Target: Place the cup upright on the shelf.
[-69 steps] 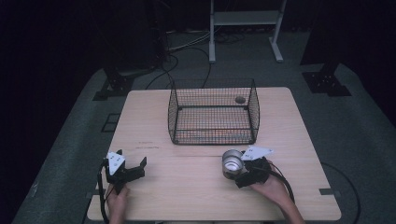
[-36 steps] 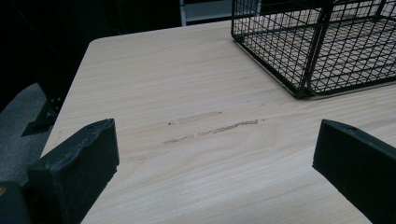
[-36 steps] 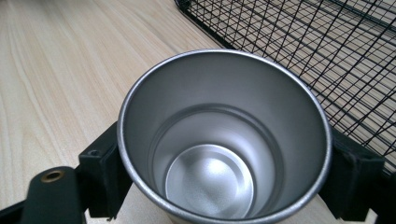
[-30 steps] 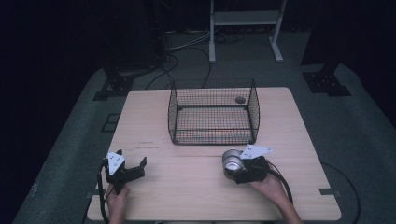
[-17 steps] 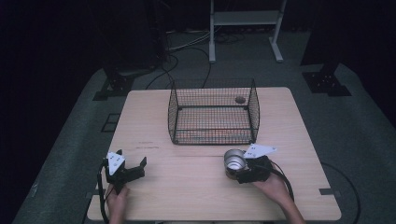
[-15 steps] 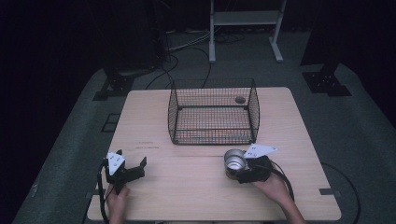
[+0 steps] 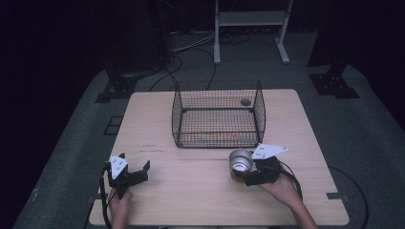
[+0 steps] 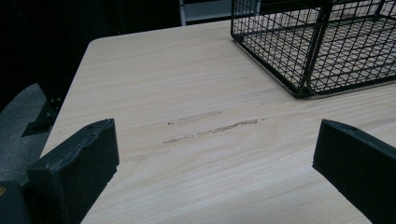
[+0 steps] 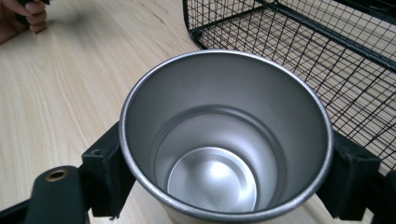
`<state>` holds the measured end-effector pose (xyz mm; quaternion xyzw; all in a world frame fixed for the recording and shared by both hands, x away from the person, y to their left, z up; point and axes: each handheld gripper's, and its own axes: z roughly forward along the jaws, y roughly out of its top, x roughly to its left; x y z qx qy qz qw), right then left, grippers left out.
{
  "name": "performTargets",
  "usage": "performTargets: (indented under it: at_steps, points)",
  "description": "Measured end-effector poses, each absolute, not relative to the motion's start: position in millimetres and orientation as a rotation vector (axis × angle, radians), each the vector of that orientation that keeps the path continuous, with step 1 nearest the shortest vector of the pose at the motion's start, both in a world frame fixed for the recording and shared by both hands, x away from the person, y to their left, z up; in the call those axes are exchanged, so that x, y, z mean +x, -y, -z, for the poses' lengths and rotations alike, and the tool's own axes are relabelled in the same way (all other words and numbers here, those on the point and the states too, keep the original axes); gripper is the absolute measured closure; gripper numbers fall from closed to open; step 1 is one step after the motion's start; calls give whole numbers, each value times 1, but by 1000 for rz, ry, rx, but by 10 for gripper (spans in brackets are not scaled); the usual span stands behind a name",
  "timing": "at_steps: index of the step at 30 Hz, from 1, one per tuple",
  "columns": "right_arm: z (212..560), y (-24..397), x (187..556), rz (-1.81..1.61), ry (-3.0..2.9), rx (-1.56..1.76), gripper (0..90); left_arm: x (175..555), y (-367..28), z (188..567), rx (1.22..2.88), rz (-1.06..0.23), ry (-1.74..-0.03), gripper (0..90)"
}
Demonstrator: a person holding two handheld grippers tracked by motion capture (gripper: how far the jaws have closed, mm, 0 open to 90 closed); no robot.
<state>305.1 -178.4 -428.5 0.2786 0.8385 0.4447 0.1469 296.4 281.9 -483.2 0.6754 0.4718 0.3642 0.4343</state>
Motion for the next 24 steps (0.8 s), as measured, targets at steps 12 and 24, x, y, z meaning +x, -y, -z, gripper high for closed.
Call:
performTargets:
  at_steps: [12, 24]
  points:
    - [412, 180, 307, -1322, -2426, 775, 181, 296, -282, 483, 1684, -907, -1175, 0]
    - [393, 179, 312, -1365, -2434, 749, 181, 296, -282, 483, 1685, -907, -1175, 0]
